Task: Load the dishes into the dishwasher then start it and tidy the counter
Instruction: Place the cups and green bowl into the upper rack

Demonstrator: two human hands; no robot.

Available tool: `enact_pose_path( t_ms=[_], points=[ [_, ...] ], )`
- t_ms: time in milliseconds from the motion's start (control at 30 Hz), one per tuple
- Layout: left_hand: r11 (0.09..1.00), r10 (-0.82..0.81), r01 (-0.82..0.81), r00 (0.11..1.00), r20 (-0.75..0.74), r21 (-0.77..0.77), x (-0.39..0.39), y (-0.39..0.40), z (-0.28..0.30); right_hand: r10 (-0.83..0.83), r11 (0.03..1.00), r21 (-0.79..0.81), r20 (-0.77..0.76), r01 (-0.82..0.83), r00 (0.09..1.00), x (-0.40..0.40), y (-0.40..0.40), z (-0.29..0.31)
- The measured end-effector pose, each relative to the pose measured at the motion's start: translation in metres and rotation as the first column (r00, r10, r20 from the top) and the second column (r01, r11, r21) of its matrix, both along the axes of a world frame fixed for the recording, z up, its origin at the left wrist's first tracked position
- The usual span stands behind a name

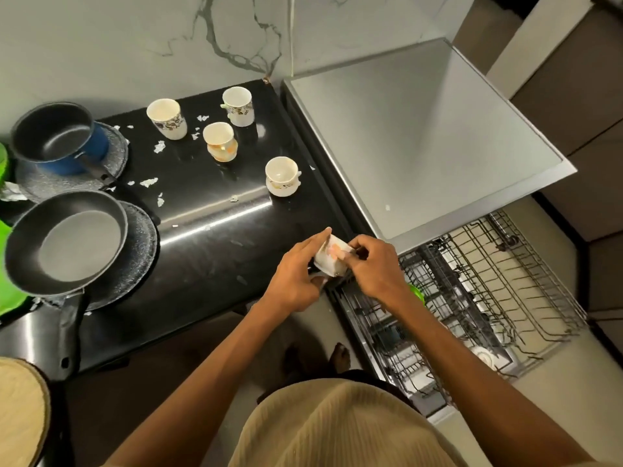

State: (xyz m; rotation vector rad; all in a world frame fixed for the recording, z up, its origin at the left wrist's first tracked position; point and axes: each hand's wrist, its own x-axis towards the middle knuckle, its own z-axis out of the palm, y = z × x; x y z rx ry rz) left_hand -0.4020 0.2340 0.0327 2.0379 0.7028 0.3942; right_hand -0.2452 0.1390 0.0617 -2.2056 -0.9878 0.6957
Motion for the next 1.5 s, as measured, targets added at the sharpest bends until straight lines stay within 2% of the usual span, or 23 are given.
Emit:
enact_pose_path(
  t_ms=[133, 333, 500, 633, 800, 967, 1067, 1133, 1233, 1333, 1400, 1500],
  points=[
    [0.993, -0.109, 0.108, 0.994, 0.028, 0.046, 0.026, -0.015, 0.006, -0.101, 0.995, 0.004, -0.186, 0.104, 0.977, 0.026, -0.034, -0.003],
    [0.981, -0.176, 0.175, 0.984, -0.001, -0.088, 0.079, -0.052, 0.013, -0.235, 0.964, 0.05, -0.308, 0.263, 0.922, 0.063, -0.09, -0.007],
    [0.953, -0.111, 0.083, 0.99, -0.082, -0.292, 0.135, -0.089, 0.008, -0.328, 0.917, 0.128, -0.3, 0.379, 0.896, 0.088, -0.146, -0.012],
    [0.923, -0.046, 0.0, 0.993, -0.109, -0.386, 0.18, -0.124, 0.003, -0.332, 0.916, 0.175, -0.178, 0.362, 0.926, 0.111, -0.19, -0.017],
    [0.872, -0.072, -0.035, 0.977, -0.198, -0.488, 0.233, -0.167, -0.02, -0.309, 0.95, 0.039, -0.049, 0.311, 0.95, 0.138, -0.236, -0.035],
    [0.755, -0.111, -0.134, 0.939, -0.327, -0.642, 0.274, -0.207, -0.04, -0.236, 0.966, -0.111, -0.018, 0.233, 0.972, 0.169, -0.27, -0.05],
    [0.709, -0.121, -0.192, 0.914, -0.386, -0.678, 0.291, -0.231, -0.052, -0.184, 0.967, -0.167, 0.067, 0.193, 0.981, 0.184, -0.282, -0.066],
    [0.705, -0.124, -0.222, 0.897, -0.424, -0.674, 0.299, -0.243, -0.061, -0.18, 0.957, -0.204, 0.14, 0.206, 0.974, 0.191, -0.287, -0.074],
    [0.727, -0.133, -0.239, 0.871, -0.474, -0.643, 0.304, -0.252, -0.084, -0.186, 0.946, -0.248, 0.113, 0.209, 0.976, 0.204, -0.292, -0.09],
    [0.776, -0.193, -0.177, 0.847, -0.495, -0.605, 0.301, -0.256, -0.103, -0.17, 0.938, -0.297, 0.057, 0.18, 0.984, 0.214, -0.295, -0.108],
    [0.785, -0.3, -0.081, 0.817, -0.492, -0.614, 0.298, -0.257, -0.115, -0.197, 0.925, -0.326, 0.026, 0.195, 0.98, 0.22, -0.296, -0.12],
    [0.803, -0.454, 0.055, 0.7, -0.551, -0.593, 0.286, -0.256, -0.138, -0.285, 0.889, -0.378, -0.019, 0.257, 0.958, 0.226, -0.3, -0.139]
  ],
)
